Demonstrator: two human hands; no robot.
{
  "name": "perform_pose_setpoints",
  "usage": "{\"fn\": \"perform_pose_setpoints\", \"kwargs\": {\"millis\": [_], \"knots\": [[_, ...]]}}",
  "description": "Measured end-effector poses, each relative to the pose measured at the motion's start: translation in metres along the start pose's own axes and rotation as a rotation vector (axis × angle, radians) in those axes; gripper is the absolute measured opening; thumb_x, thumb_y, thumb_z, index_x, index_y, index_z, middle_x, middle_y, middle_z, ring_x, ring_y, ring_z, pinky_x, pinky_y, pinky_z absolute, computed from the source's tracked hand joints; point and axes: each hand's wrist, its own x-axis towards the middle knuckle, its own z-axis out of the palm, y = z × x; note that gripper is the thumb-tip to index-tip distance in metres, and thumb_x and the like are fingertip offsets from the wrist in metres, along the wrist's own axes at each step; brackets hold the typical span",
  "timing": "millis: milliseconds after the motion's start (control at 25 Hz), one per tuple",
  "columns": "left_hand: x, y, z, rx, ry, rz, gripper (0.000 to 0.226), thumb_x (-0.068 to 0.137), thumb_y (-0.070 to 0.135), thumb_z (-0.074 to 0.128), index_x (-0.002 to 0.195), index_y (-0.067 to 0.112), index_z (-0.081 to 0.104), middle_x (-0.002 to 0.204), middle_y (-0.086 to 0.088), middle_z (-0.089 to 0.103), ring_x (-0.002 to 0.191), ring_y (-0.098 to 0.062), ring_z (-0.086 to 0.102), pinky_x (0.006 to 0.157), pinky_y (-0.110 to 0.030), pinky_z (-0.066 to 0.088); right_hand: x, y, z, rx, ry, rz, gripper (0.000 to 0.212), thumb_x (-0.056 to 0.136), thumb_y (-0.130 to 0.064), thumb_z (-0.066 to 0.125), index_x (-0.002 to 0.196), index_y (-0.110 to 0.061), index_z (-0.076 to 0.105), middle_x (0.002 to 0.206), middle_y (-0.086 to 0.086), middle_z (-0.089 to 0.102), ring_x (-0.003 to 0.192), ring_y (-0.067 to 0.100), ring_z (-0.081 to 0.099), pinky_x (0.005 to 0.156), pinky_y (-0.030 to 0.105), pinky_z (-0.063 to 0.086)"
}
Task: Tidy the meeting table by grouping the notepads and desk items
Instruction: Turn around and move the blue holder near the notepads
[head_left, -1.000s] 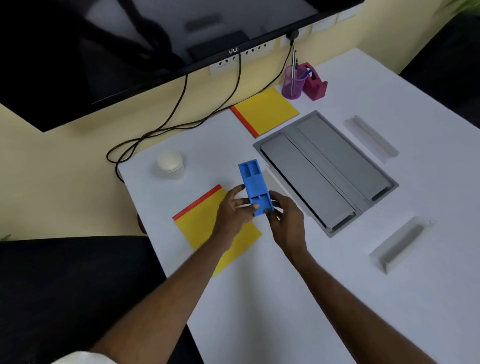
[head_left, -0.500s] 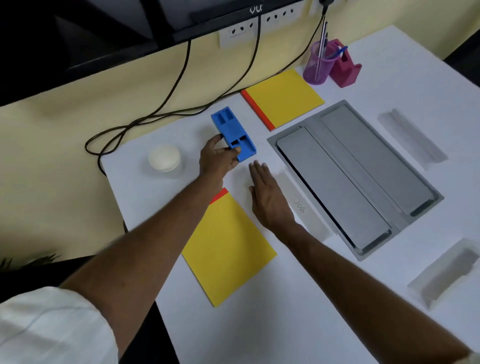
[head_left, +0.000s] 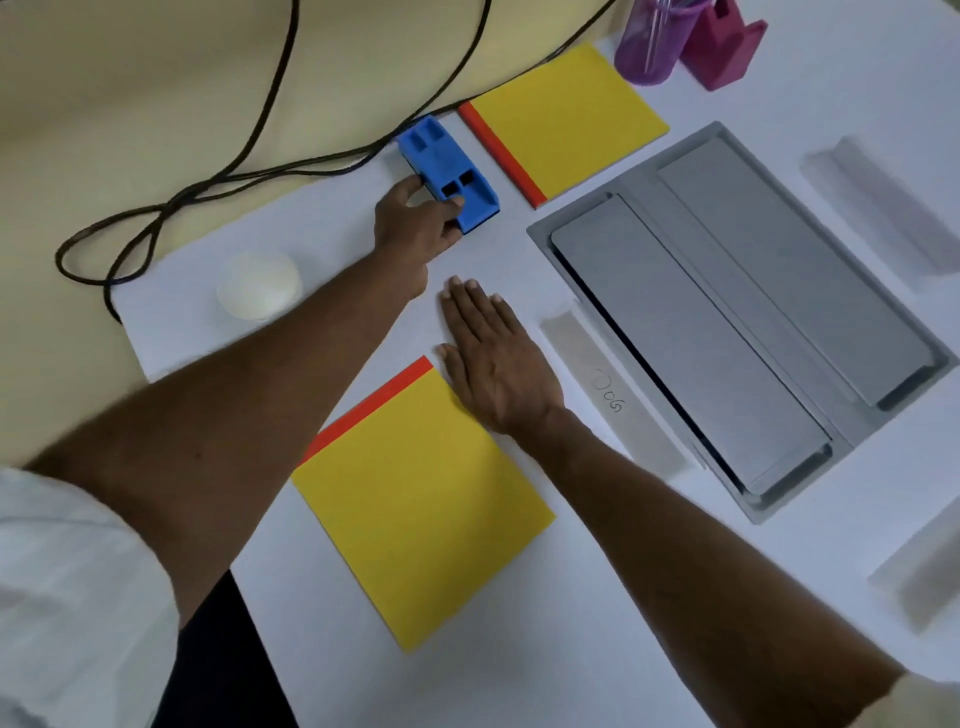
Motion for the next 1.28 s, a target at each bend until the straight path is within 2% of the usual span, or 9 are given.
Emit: {"fn": "perform_pose_setpoints", "kwargs": {"millis": [320, 480, 560, 760, 880, 960, 1040, 1200, 1280], "knots": [[0.019, -0.025, 0.023, 0.064, 0.082, 0.006, 0.062, 0.075, -0.006, 0.082, 0.130, 0.014, 0.060, 0.132, -0.019, 0.060, 0.105, -0.029, 0.069, 0.071, -0.032, 0.064, -0.007, 0.005, 0.016, 0.032, 0.009, 0.009, 0.060, 0.108, -0.039, 0.019, 0.158, -0.007, 0.015, 0.167, 0.011, 0.013, 0.156, 0.022, 0.007, 0.127, 0.041, 0.011], [0.023, -0.022, 0.033, 0.081, 0.079, 0.033, 0.069, 0.075, -0.007, 0.082, 0.136, 0.012, 0.057, 0.135, -0.018, 0.058, 0.110, -0.033, 0.067, 0.063, -0.028, 0.064, -0.008, 0.004, 0.018, 0.039, 0.015, 0.014, 0.059, 0.108, -0.038, 0.021, 0.158, -0.007, 0.018, 0.167, 0.010, 0.016, 0.156, 0.021, 0.008, 0.127, 0.041, 0.012], [0.024, -0.022, 0.036, 0.083, 0.067, 0.032, 0.073, 0.076, -0.006, 0.082, 0.140, 0.012, 0.053, 0.136, -0.019, 0.057, 0.112, -0.034, 0.066, 0.065, -0.031, 0.064, -0.007, 0.006, 0.020, 0.049, 0.022, 0.015, 0.059, 0.107, -0.037, 0.023, 0.158, -0.007, 0.019, 0.167, 0.010, 0.017, 0.156, 0.021, 0.010, 0.127, 0.041, 0.012], [0.016, -0.019, 0.029, 0.227, 0.077, 0.024, 0.071, 0.086, 0.011, 0.078, 0.147, 0.013, 0.042, 0.141, -0.014, 0.052, 0.108, -0.024, 0.063, 0.089, -0.039, 0.061, -0.006, 0.004, 0.020, 0.061, 0.007, 0.014, 0.059, 0.108, -0.038, 0.022, 0.158, -0.009, 0.017, 0.167, 0.009, 0.016, 0.156, 0.021, 0.009, 0.127, 0.040, 0.011], [-0.004, -0.021, 0.007, 0.517, 0.068, 0.166, 0.060, 0.095, 0.025, 0.066, 0.149, 0.013, 0.043, 0.141, -0.010, 0.056, 0.124, -0.025, 0.059, 0.104, -0.036, 0.053, -0.008, 0.002, 0.017, 0.049, -0.009, 0.012, 0.059, 0.108, -0.038, 0.021, 0.158, -0.009, 0.016, 0.167, 0.009, 0.015, 0.156, 0.020, 0.008, 0.128, 0.039, 0.008], [-0.025, -0.027, -0.012, 0.728, 0.046, 0.291, 0.049, 0.102, 0.027, 0.055, 0.148, 0.011, 0.045, 0.144, -0.009, 0.057, 0.131, -0.023, 0.055, 0.102, -0.022, 0.043, -0.007, 0.003, 0.015, 0.038, -0.042, 0.009, 0.059, 0.108, -0.040, 0.018, 0.159, -0.010, 0.012, 0.168, 0.008, 0.010, 0.156, 0.020, 0.004, 0.128, 0.037, 0.003], [-0.054, -0.034, -0.034, 0.878, 0.014, 0.378, 0.044, 0.106, 0.025, 0.047, 0.147, 0.009, 0.047, 0.148, -0.008, 0.054, 0.135, -0.021, 0.052, 0.097, -0.019, 0.038, -0.006, 0.005, 0.012, 0.041, -0.081, -0.002, 0.060, 0.108, -0.041, 0.016, 0.159, -0.011, 0.008, 0.168, 0.008, 0.006, 0.156, 0.021, 0.001, 0.127, 0.036, -0.001], [-0.114, -0.064, -0.082, 1.019, -0.076, 0.458, 0.045, 0.107, 0.026, 0.041, 0.147, 0.008, 0.047, 0.150, -0.011, 0.051, 0.140, -0.024, 0.045, 0.116, -0.034, 0.035, -0.014, 0.001, 0.001, 0.118, -0.140, 0.018, 0.060, 0.108, -0.038, 0.019, 0.159, -0.008, 0.008, 0.168, 0.011, 0.004, 0.156, 0.024, 0.000, 0.127, 0.039, 0.000], [-0.147, -0.089, -0.106, 1.165, -0.057, 0.497, 0.052, 0.102, 0.033, 0.036, 0.146, 0.008, 0.047, 0.149, -0.012, 0.051, 0.141, -0.029, 0.044, 0.119, -0.045, 0.033, -0.026, -0.007, -0.006, 0.168, -0.172, 0.055, 0.064, 0.104, -0.039, 0.015, 0.158, -0.006, 0.008, 0.168, 0.011, 0.002, 0.156, 0.025, 0.000, 0.127, 0.038, 0.000]]}}
